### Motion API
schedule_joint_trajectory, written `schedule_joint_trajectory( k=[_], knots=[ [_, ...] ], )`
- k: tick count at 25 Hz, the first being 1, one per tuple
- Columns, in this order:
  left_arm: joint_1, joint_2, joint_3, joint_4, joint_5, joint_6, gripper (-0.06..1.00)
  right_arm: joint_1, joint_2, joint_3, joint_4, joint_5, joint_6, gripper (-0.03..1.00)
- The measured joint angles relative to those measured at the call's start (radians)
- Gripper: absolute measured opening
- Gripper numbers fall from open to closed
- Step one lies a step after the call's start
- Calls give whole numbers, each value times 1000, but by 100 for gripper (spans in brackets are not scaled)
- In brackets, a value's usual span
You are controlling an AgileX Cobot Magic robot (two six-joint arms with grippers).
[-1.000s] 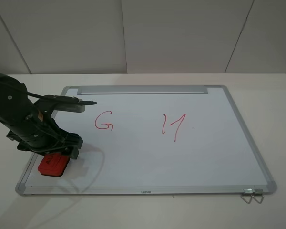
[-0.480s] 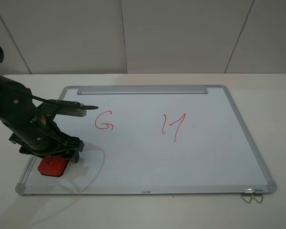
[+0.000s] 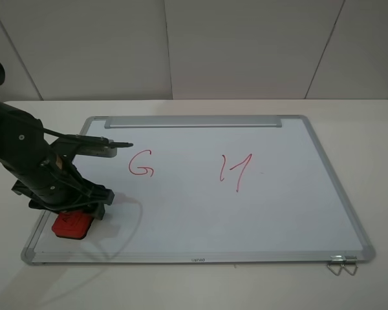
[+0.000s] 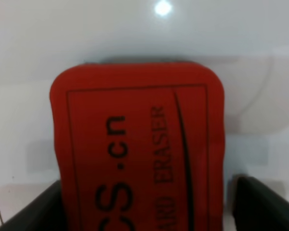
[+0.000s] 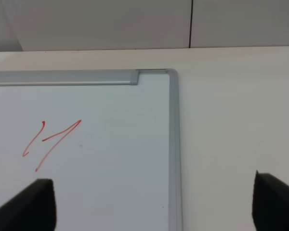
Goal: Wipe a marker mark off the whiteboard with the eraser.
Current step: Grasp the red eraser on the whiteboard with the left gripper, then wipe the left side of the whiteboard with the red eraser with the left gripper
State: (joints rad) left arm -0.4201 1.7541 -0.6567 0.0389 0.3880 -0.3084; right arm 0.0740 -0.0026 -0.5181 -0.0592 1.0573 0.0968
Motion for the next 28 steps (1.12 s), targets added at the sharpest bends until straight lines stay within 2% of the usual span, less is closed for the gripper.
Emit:
schedule_joint_trajectory(
  k=[2,19,23,28],
  knots=[
    [0,0,0,0,0,0,58,0,0,0,0,0,0,72],
    [0,-10,-8,0,6,1,57,0,0,0,0,0,0,72],
    [0,-63,-61,10,61,4,57,0,0,0,0,0,0,72],
    [0,-78,-187,69,177,48,57,0,0,0,0,0,0,72]
  ],
)
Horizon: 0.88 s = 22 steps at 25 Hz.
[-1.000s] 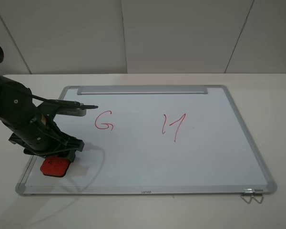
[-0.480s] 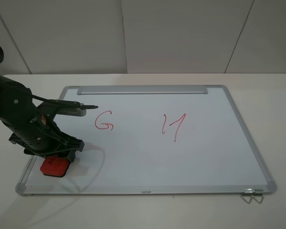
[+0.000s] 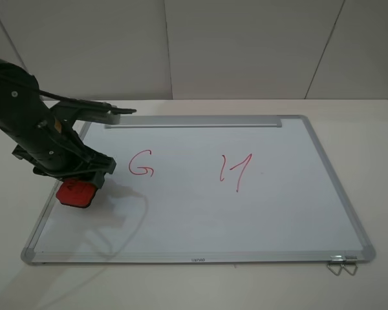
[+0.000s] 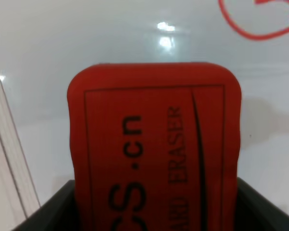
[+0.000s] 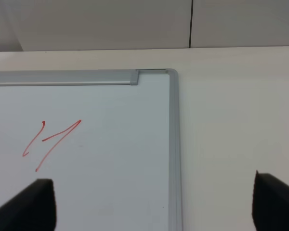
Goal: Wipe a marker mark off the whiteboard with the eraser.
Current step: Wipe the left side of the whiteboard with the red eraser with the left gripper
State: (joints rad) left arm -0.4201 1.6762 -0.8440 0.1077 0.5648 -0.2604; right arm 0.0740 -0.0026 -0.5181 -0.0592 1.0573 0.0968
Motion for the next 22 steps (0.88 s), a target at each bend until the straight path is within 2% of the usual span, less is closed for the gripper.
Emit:
schedule_joint_trajectory(
  k=[5,13,19,22],
  knots=[
    [28,44,-188,48,92,99,57,0,0,0,0,0,0,72],
    [51,268,-463,59,303,313,57,0,0,0,0,0,0,72],
    [43,435,-569,-4,315,442,57,0,0,0,0,0,0,72],
    [26,493,-599,-51,315,473,57,0,0,0,0,0,0,72]
  ],
)
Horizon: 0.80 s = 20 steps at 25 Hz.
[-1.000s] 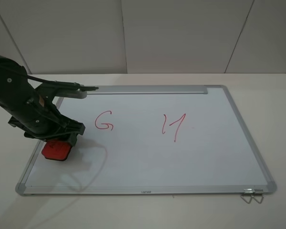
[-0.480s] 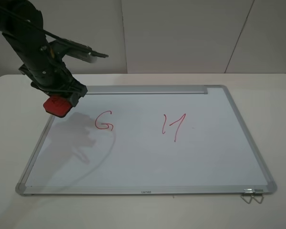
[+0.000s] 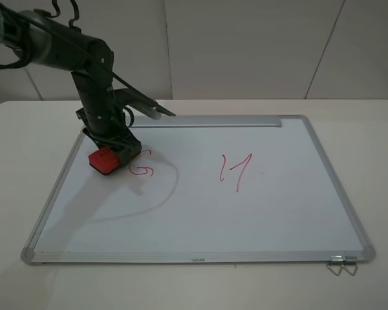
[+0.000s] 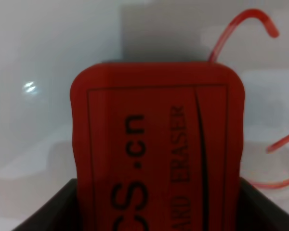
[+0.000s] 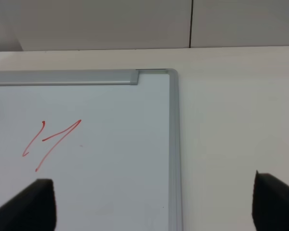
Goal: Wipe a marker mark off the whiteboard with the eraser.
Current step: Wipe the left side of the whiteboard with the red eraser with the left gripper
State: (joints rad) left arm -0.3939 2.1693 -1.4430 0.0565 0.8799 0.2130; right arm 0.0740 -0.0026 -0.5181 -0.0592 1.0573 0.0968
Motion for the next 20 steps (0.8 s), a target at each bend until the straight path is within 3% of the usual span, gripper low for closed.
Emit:
schedule_joint_trajectory(
  k=[3,12,20],
  knots=[
    [-13,36,-14,-41,-2,8,57,0,0,0,0,0,0,72],
    [-81,65,-34,-47,-15,18,57,0,0,0,0,0,0,72],
    [-204,110,-87,-185,-61,25,57,0,0,0,0,0,0,72]
  ],
)
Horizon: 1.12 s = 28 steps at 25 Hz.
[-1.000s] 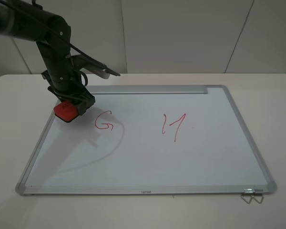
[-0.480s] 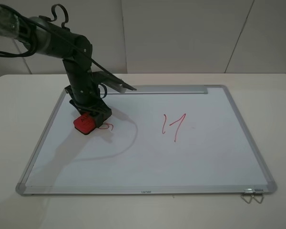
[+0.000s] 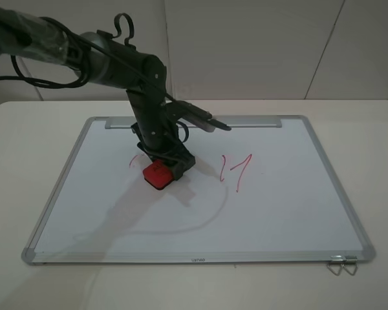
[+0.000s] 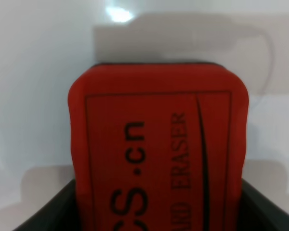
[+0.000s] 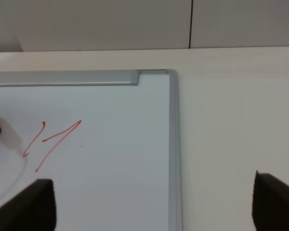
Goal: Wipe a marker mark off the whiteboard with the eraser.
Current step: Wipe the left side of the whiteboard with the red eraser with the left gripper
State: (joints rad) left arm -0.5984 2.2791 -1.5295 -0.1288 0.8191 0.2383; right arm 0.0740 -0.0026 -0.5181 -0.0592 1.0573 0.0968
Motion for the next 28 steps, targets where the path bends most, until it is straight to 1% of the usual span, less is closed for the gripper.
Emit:
schedule_joint_trajectory(
  k=[4,7,8,10,13,16,22,25,28],
  knots=[
    [-7,11,-13,-22,4,-6,57,0,0,0,0,0,0,72],
    [6,10,-14,-13,4,-66,57,0,0,0,0,0,0,72],
    [14,10,-14,11,6,-92,57,0,0,0,0,0,0,72],
    [38,12,-14,87,17,-156,57,0,0,0,0,0,0,72],
    [78,12,-12,129,31,-238,57,0,0,0,0,0,0,72],
    [118,9,2,129,31,-260,57,0,0,0,0,0,0,72],
    [234,-13,69,129,14,-264,57,0,0,0,0,0,0,72],
    [266,-25,95,129,10,-265,57,0,0,0,0,0,0,72],
    [269,-28,98,123,8,-265,57,0,0,0,0,0,0,72]
  ],
)
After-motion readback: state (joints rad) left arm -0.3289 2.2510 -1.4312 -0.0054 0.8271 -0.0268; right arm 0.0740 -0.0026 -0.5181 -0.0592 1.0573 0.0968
